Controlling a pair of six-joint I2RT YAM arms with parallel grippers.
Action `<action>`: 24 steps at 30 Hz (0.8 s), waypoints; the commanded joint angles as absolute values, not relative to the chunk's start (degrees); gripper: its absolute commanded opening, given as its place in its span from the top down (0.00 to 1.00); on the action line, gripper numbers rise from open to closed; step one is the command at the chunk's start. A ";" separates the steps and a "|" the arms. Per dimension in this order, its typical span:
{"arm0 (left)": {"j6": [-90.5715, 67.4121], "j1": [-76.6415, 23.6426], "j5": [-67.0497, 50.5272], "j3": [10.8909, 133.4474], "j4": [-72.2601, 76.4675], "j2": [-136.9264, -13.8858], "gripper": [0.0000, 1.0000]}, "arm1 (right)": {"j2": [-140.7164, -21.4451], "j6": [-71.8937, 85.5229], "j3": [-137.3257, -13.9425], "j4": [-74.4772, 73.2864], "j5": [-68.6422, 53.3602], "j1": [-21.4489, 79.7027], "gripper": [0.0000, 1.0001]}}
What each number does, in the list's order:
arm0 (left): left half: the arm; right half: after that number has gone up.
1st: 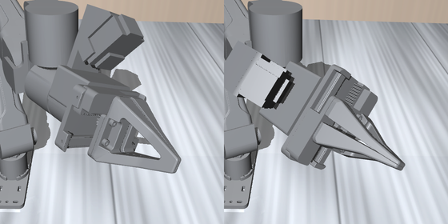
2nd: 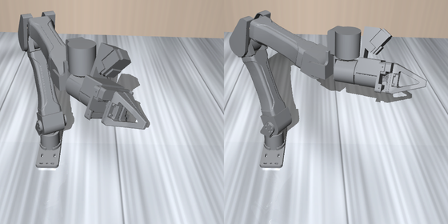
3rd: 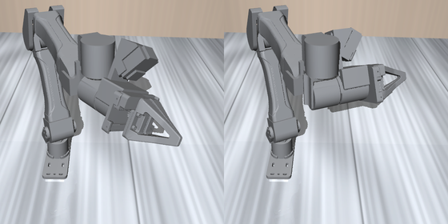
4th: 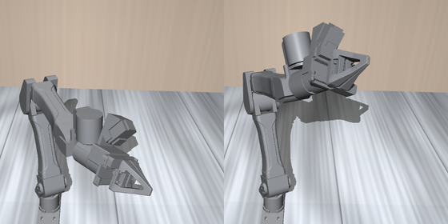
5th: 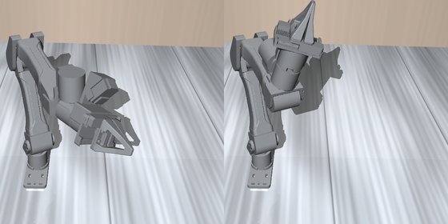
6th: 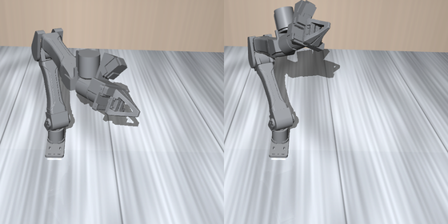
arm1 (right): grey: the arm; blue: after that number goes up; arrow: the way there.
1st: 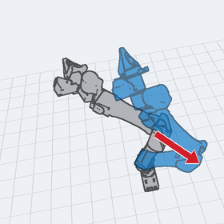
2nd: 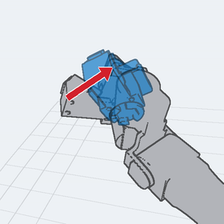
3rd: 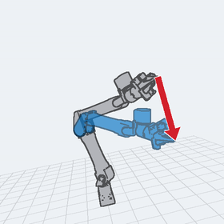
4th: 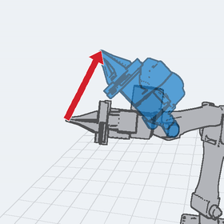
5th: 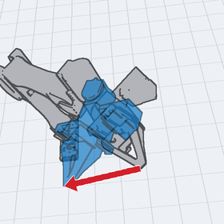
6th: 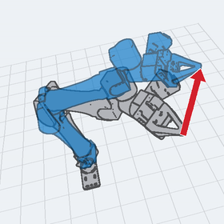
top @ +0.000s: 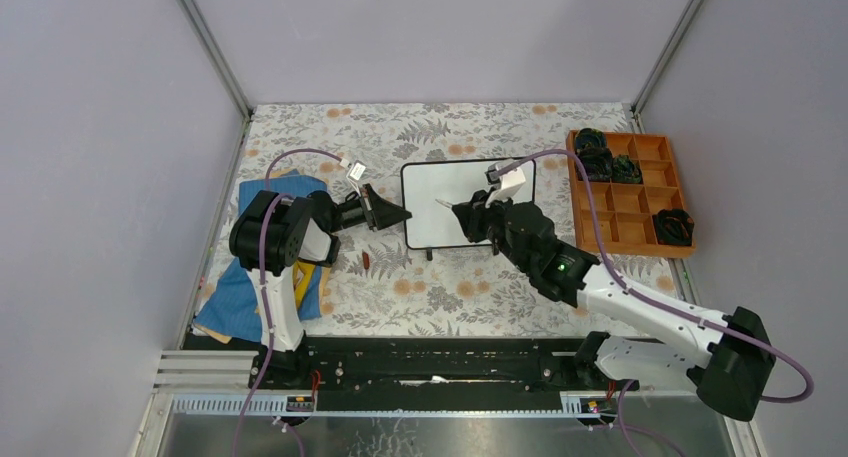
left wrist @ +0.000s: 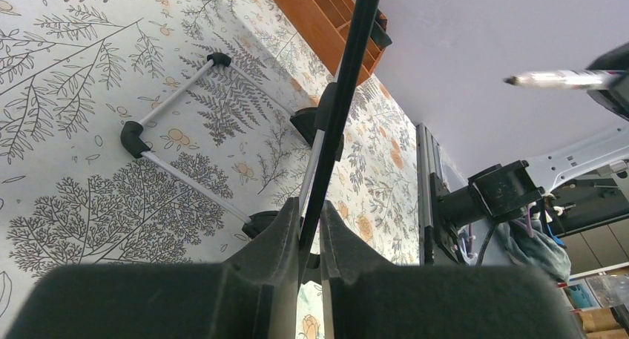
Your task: Write a sentence on the whiteboard
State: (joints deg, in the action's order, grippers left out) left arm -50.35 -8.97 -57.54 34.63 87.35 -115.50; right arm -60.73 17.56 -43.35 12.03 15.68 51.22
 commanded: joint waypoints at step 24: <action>-49.06 -9.40 -56.12 33.99 91.41 -114.72 0.93 | -77.57 6.97 -51.18 31.64 30.55 55.63 1.00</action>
State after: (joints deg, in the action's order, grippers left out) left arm -49.54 -8.99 -57.56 34.59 87.53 -115.50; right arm -76.51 7.92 -48.05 27.16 27.86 55.09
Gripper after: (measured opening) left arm 0.163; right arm 0.194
